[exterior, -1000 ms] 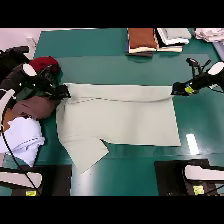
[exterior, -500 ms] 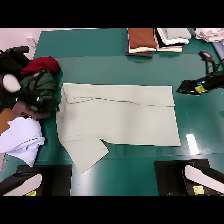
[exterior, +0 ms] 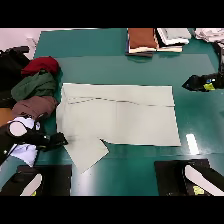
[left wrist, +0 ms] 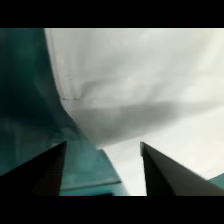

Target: Fold the shirts.

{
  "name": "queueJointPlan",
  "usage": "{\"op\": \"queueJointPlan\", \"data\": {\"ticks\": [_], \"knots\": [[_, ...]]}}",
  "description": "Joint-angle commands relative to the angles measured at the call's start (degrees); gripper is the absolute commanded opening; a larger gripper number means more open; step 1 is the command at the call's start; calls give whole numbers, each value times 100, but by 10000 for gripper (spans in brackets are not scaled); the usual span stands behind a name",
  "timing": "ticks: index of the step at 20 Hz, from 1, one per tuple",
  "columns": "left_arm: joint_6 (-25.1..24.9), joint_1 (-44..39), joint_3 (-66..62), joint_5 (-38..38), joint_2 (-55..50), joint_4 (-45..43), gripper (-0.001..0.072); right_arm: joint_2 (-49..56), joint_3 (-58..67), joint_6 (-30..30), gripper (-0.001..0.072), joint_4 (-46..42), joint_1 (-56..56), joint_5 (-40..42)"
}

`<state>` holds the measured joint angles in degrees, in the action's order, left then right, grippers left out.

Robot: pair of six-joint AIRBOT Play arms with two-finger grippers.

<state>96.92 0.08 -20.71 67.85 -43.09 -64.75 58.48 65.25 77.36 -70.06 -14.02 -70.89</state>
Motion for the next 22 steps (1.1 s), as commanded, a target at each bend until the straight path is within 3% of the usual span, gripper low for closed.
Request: {"op": "queueJointPlan", "data": {"ticks": [1, 2, 3, 4, 5, 6, 10, 11, 12, 13, 16, 17, 22], "knots": [[-225, -9, 387, -619, 83, 721, 548, -37, 0, 0, 379, 4, 0, -13], [-363, -11, 387, -719, 83, 933, 545, -37, 0, 0, 379, 2, 0, -33], [-533, -9, 385, -728, 83, 1139, 409, -37, 0, 0, 379, 2, 0, -85], [-739, -9, 385, -675, 85, 1292, 222, -37, 0, -2, 379, -2, -2, -192], [-848, -9, 354, -525, 85, 1338, 98, -37, 0, -13, 379, -61, -31, -374], [-970, -9, 284, -308, 85, 1307, 22, -37, -9, -116, 379, -114, -92, -581], [-1047, -9, -192, 278, 90, 754, 21, -280, -986, -166, 379, -914, -820, -1182], [-1113, -9, -280, 326, 90, 732, 21, -365, -1449, -192, 411, -957, -1158, -1239], [-1182, -9, -350, 328, 90, 734, 21, -426, -1932, -195, 541, -929, -1519, -1285], [-1189, -9, -391, 299, 90, 737, 21, -435, -2350, -195, 581, -896, -1808, -1316], [-1191, -9, -404, 223, 90, 743, 21, -267, -3279, -195, 567, -868, -2175, -1285], [-1193, -9, -404, 223, 90, 741, 21, -229, -3477, -197, 500, -695, -2122, -1163], [-1224, -9, -404, 192, 90, 739, 21, -229, -3856, -197, 442, -315, -1198, -772]]}}
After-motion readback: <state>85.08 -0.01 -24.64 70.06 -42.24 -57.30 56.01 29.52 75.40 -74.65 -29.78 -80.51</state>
